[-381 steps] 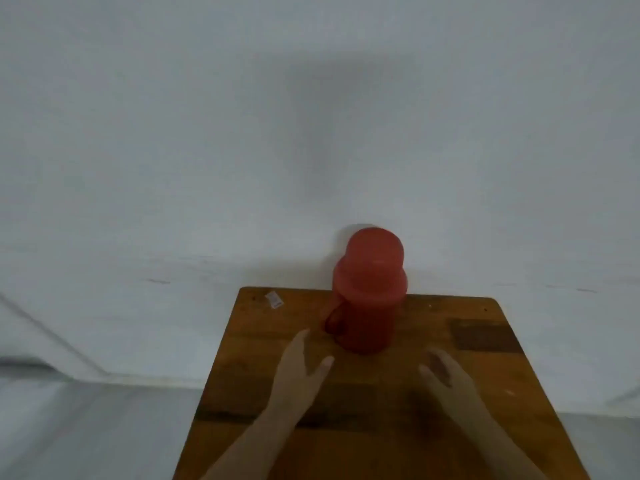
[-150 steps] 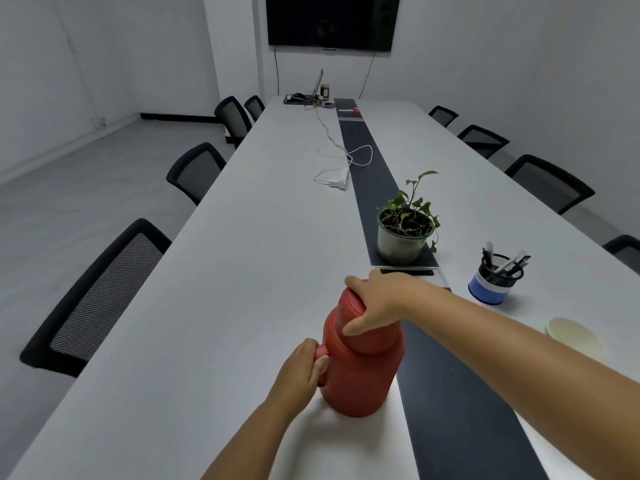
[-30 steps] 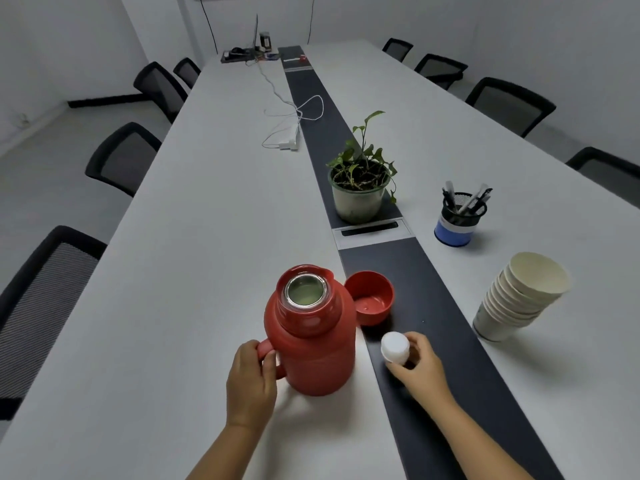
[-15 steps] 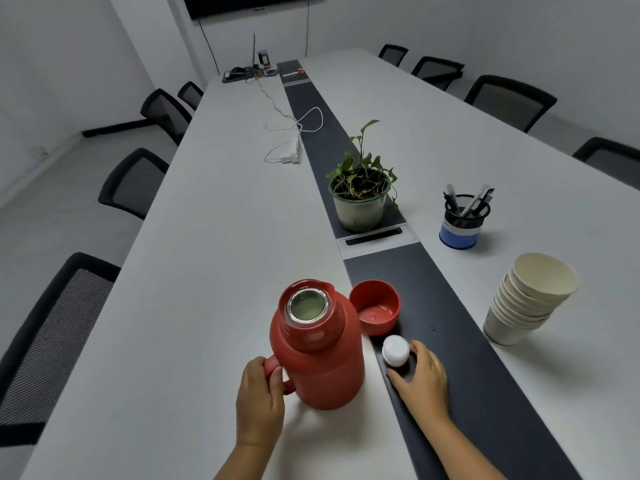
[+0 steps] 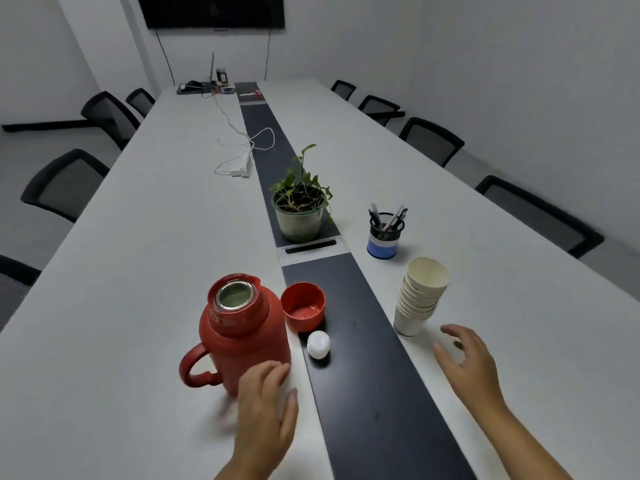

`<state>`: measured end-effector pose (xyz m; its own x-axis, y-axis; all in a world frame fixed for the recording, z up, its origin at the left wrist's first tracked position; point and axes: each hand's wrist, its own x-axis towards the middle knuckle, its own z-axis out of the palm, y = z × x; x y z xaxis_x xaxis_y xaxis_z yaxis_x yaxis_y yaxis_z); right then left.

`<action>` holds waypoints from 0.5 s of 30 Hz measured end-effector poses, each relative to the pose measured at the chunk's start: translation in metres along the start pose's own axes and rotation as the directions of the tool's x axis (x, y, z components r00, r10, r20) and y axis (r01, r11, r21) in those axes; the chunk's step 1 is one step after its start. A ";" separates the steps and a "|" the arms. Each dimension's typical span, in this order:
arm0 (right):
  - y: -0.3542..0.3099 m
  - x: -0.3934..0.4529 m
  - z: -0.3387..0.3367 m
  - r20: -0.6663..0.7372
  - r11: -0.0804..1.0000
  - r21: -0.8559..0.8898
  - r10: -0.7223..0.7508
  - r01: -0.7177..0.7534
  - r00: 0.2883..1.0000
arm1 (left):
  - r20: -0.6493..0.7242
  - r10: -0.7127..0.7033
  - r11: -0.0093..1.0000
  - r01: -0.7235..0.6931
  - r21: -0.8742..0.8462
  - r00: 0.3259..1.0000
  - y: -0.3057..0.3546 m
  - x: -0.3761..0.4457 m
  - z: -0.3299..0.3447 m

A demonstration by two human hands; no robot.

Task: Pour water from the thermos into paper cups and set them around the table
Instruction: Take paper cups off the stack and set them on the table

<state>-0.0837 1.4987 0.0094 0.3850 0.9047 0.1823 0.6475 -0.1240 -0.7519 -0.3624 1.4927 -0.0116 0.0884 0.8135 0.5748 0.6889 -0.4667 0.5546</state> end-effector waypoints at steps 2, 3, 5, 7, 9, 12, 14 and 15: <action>0.002 0.022 -0.015 0.011 0.999 -0.008 -0.052 0.052 0.999 | 0.139 0.000 0.998 0.009 -0.065 0.990 0.018 0.002 0.035; 0.003 0.035 -0.020 0.015 0.996 -0.018 -0.088 0.088 0.996 | 0.206 -0.054 0.994 0.072 -0.080 0.977 0.026 0.005 0.055; 0.007 0.063 -0.026 0.059 0.985 -0.042 -0.163 0.166 0.985 | 0.349 -0.235 0.956 0.280 -0.084 0.907 0.041 0.016 0.096; 0.013 0.090 -0.028 0.133 0.979 -0.043 -0.192 0.199 0.972 | 0.450 -0.387 0.877 0.472 -0.091 0.805 0.051 0.032 0.135; 0.023 0.112 -0.027 0.217 0.976 -0.017 -0.209 0.217 0.954 | 0.485 -0.451 0.825 0.558 -0.096 0.750 0.061 0.051 0.170; 0.038 0.133 -0.025 0.292 0.963 0.036 -0.267 0.269 0.918 | 0.504 -0.471 0.814 0.577 -0.069 0.724 0.071 0.073 0.208; 0.046 0.141 -0.026 0.288 0.955 0.085 -0.296 0.283 0.911 | 0.478 -0.485 0.785 0.606 -0.131 0.732 0.074 0.084 0.224; 0.050 0.143 -0.027 0.276 0.952 0.116 -0.304 0.282 0.912 | 0.466 -0.488 0.771 0.615 -0.166 0.738 0.074 0.087 0.230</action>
<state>0.0213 1.6111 0.0146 -0.0267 0.9751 0.2200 0.6491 0.1843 -0.7381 -0.1383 1.6089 -0.0584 0.0646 0.9898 -0.1273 0.4658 0.0829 0.8810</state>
